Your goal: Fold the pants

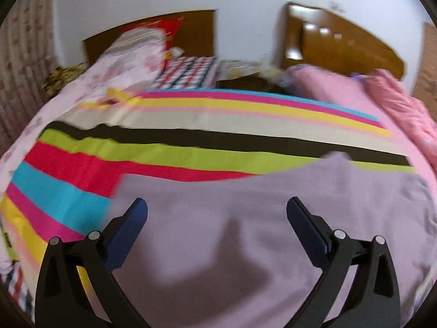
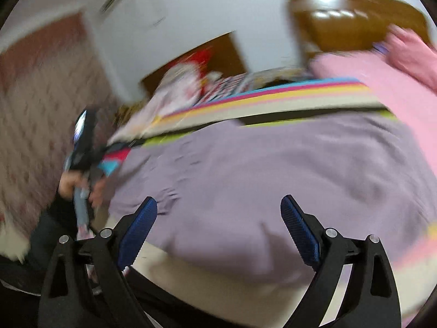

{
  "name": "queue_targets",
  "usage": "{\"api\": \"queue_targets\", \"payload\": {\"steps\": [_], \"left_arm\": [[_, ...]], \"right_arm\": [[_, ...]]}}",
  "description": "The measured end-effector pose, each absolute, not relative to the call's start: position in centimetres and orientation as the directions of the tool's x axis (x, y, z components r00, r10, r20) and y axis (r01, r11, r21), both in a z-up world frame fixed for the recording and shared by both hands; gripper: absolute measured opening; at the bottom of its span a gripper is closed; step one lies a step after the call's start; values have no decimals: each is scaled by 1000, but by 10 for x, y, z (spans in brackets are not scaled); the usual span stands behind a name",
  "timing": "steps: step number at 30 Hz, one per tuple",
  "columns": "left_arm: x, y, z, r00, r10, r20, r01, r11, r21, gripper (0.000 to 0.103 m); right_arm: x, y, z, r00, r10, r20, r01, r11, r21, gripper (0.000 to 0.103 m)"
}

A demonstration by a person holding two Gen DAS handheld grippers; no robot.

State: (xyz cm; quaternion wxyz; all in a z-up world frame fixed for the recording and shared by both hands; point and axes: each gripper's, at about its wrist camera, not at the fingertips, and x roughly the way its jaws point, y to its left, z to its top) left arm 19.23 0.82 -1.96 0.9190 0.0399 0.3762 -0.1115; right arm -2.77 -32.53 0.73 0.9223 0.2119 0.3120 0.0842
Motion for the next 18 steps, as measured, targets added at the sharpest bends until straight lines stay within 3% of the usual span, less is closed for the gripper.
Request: {"api": "queue_targets", "payload": {"steps": [5,9,13,18], "left_arm": [[162,-37,-32,662,-232,-713,367,929,39,101],[168,-51,-62,646,-138,-751,363,921,143,101],[180,-35,-75,591,-230,-773,369,929,6,102],[177,-36,-76,599,-233,-767,373,928,10,102]], "right_arm": [[-78,-396,-19,804,194,-562,183,819,544,89],[-93,-425,-36,797,126,-591,292,776,559,89],[-87,-441,-49,779,148,-609,326,733,597,90],[-55,-442,-47,747,150,-648,338,753,565,90]]}}
